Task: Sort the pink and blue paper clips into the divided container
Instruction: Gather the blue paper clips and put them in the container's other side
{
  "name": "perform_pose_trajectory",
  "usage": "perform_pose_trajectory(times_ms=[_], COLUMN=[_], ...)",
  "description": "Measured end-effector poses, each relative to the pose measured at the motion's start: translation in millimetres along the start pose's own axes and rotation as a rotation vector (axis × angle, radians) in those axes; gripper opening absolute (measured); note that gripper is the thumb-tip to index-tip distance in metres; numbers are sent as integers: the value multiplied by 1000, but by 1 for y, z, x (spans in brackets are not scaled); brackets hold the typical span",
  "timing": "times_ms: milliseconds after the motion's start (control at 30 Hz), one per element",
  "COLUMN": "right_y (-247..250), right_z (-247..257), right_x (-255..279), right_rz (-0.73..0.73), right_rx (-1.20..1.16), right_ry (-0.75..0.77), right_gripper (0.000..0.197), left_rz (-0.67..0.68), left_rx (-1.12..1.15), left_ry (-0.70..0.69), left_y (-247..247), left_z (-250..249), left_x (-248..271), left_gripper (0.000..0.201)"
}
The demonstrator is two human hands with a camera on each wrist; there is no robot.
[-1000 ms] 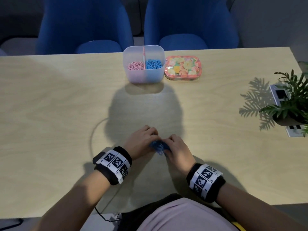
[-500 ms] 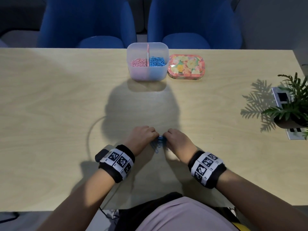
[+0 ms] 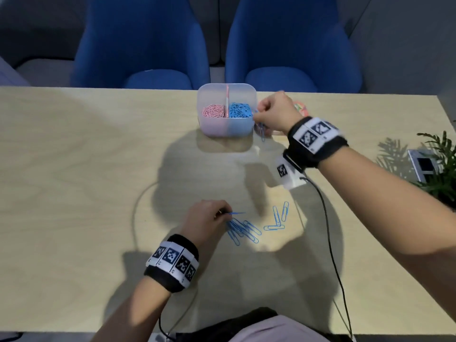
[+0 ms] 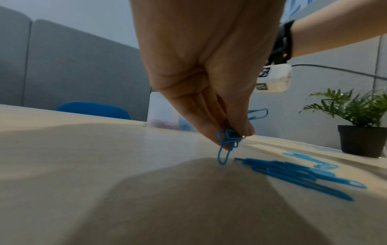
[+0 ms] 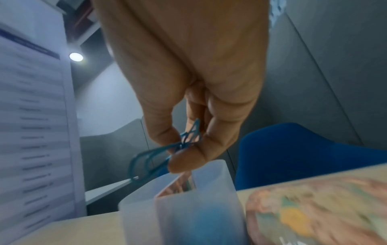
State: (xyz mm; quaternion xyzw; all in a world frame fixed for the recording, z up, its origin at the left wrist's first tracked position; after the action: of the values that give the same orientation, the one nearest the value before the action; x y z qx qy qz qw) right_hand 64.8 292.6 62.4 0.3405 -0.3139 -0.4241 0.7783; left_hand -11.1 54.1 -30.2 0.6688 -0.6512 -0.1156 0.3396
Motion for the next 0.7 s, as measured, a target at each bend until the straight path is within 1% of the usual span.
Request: perform_pose_trajectory(times_ms=[100,167,200,233,267,333,400,467,567,633,700], right_y=[4,1,-2,-6,-9,-9,-5,-1,-3,-6,-9], right_z=[20,27,28,28,27,26,26,21,-7,-38,-68], right_x=[-37,-54,-59,-64,-67,-66,-53,-27,20,55,93], right_rz=[-4,12,27,50,73,80,33,-8,-48,-88,-121], right_rx=[123,200,222,224,204,131,24,-109,-228,-263,-288], right_ry=[-68,-102,-110,-122,-135,-120,-56,-5,55,37,-44], right_gripper=[10,3,4,10,16,18,26,32,34,30,28], left_rz=[-29,-47,-55,-68,-92,-151,-204,-246,-303,-322,-319], left_rx=[40,68,84,101,120,146,106,39,2,33,6], left_ry=[31,15,7,3,-2,-15,-34,-63,-97,-59,13], left_y=[7,16,23,32,41,62,83,101,118,122,126], left_z=[-4,-13,-17,-22,-26,-35,-47,-62,-85,-95,-99], left_x=[-2,-8,-13,-20,-28,-48,-71,-97,-135,-159,-179], left_gripper=[20,14,12,11,10,9,11,15,15,12,10])
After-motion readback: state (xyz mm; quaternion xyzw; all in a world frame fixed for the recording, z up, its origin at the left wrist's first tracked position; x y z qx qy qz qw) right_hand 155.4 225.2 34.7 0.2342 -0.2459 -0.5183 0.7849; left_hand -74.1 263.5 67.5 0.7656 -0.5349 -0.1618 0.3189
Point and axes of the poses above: each hand's wrist, its own x-axis away from the middle knuckle, its own y-axis out of the back of the hand, z = x × y, the point moved 4 cm from there along -x, towards the middle knuckle, and after that the axes turned 9 degrees about x, right-handed, at the moved point
